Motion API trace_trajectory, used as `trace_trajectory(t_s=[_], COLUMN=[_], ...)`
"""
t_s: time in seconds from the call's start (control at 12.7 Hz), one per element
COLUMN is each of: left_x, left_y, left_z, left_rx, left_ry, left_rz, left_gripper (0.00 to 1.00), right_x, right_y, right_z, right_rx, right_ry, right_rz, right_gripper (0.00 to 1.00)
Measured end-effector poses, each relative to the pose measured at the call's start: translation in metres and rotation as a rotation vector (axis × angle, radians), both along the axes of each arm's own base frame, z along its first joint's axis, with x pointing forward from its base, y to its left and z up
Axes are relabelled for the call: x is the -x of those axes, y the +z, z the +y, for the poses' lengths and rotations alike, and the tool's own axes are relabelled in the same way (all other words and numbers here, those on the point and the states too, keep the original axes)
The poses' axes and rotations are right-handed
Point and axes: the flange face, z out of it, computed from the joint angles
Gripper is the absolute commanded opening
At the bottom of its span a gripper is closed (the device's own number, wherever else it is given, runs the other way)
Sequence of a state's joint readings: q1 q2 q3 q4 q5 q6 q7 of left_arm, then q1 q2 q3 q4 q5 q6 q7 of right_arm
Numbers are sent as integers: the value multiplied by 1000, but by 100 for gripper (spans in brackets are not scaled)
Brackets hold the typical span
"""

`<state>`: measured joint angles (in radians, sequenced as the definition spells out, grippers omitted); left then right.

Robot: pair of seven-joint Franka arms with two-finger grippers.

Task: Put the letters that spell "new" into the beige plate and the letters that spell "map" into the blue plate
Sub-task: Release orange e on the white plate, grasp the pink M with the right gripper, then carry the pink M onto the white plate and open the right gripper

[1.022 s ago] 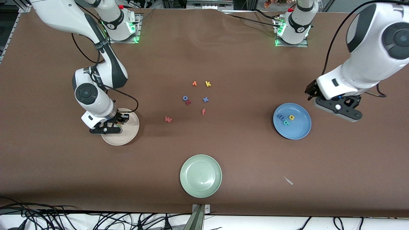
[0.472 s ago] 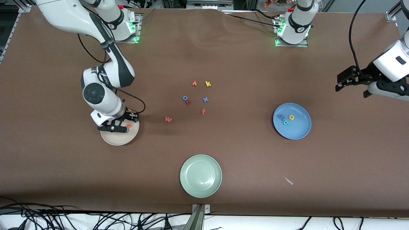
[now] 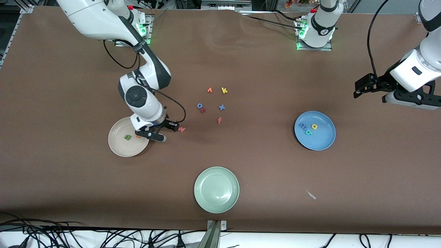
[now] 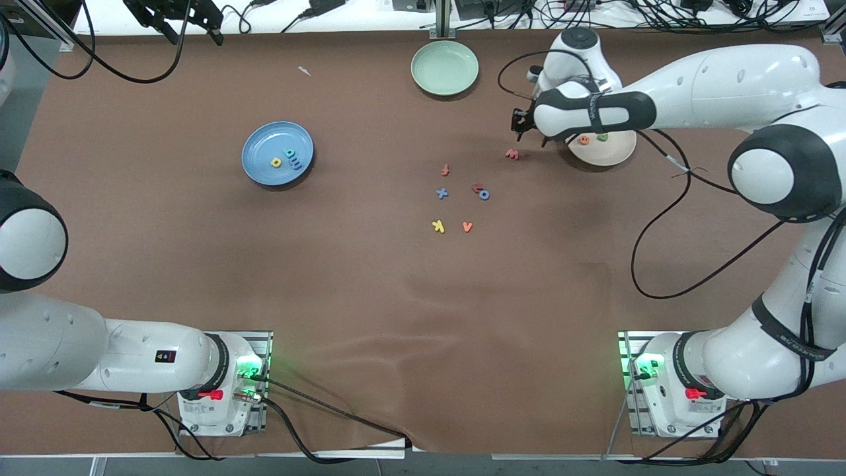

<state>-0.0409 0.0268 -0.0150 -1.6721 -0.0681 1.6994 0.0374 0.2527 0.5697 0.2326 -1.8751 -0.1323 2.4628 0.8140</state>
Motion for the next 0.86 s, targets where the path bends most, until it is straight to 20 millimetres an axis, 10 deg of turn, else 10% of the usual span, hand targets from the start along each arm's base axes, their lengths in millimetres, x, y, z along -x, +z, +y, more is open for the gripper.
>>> trace_trajectory(t_s=[0.86], left_x=[3], left_y=[6], left_z=[-8], left_rx=[-5], left_ry=[10], left_rz=[75], left_gripper=[100], right_x=[15], right_y=[-42], right_z=[31], right_rx=[-21], right_ry=[-4], right_rz=[-25], right_gripper=[60])
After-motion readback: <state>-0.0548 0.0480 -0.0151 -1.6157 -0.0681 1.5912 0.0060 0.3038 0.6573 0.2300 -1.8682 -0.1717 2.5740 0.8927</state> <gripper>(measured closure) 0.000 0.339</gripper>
